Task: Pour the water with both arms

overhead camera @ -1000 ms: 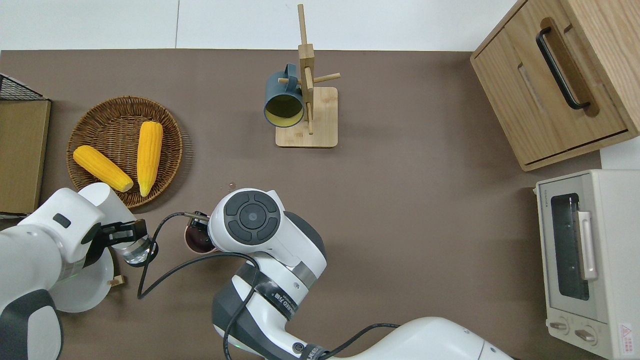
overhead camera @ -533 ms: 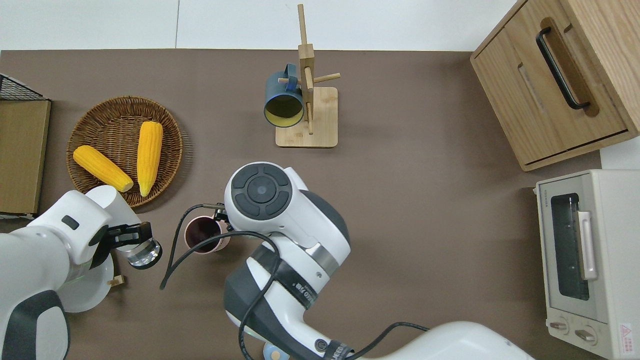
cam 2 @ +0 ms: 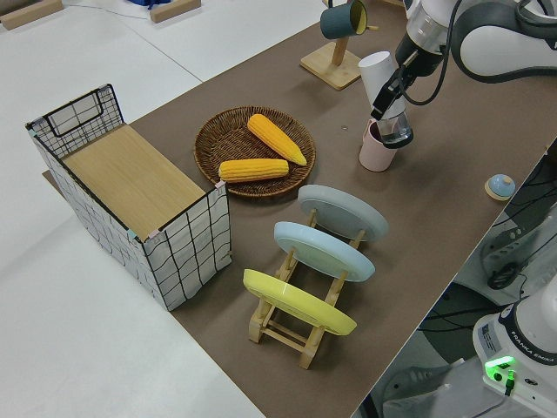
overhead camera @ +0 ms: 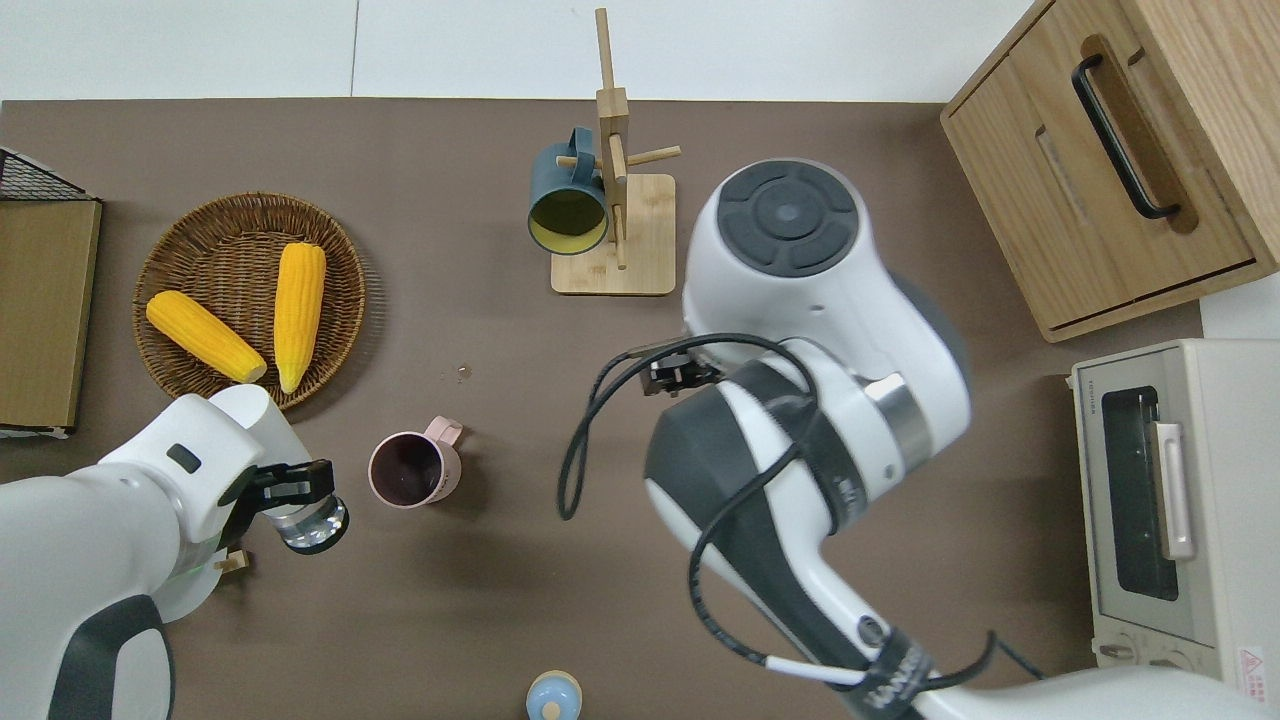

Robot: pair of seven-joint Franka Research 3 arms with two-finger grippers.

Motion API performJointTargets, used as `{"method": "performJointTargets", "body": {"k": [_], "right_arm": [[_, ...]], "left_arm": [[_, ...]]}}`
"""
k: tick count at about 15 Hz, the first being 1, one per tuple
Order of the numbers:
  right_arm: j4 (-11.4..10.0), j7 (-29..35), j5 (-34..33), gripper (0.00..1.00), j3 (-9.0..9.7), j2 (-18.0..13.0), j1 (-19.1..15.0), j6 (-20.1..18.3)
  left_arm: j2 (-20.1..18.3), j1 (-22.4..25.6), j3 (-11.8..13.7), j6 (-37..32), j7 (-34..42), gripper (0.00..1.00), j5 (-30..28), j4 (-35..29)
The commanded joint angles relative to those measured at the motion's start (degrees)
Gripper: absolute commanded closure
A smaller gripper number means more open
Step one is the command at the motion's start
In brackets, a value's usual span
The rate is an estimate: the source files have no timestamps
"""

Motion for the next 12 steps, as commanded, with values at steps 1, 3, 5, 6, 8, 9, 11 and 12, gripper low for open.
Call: {"method": "performJointTargets", "body": {"k": [1,3,5,6,8,9,11,12], "right_arm": [[-3.7,-14.2,0.8,0.009,-4.99,-5.7,-3.1,-2.0],[-5.6,-18.7,1.1,0.009,-7.64,-8.0,-3.8,-2.5],[-7.8,-20.6,2.0,0.007,-8.96,-10.5,-5.8,-2.5],[-9.2,-20.7,2.0,0.007,-10.19,-12.5,-7.3,-2.5],[-9.7,-20.6,2.1,0.009,-11.25,-14.6,-8.5,-2.6],[-10.3,-20.6,2.5,0.007,-12.30,-15.9,-8.7,-2.6],[-11.4,-20.4,4.9,0.007,-14.76,-18.4,-9.0,-3.6],[-11.4,-20.4,5.3,0.009,-15.73,-19.3,-9.2,-4.7]], "left_arm": [[-5.1,-2.9,0.7,-2.7,-0.7,1.00,-1.1,-3.0],[-5.2,-4.3,0.7,-3.2,-0.8,1.00,-1.4,-3.7],[-5.4,-5.3,0.7,-3.5,-0.8,1.00,-1.4,-4.9],[-5.6,-5.6,0.6,-3.6,-0.8,1.00,-1.4,-5.7],[-5.5,-7.0,0.6,-3.7,-0.9,1.00,-1.4,-7.3],[-5.5,-7.3,0.5,-3.7,-0.8,1.00,-1.4,-7.7],[-4.8,-8.6,0.3,-3.7,-0.9,1.00,-1.4,-8.1],[-4.1,-8.6,0.0,-4.0,-0.8,1.00,-1.3,-8.1]]}}
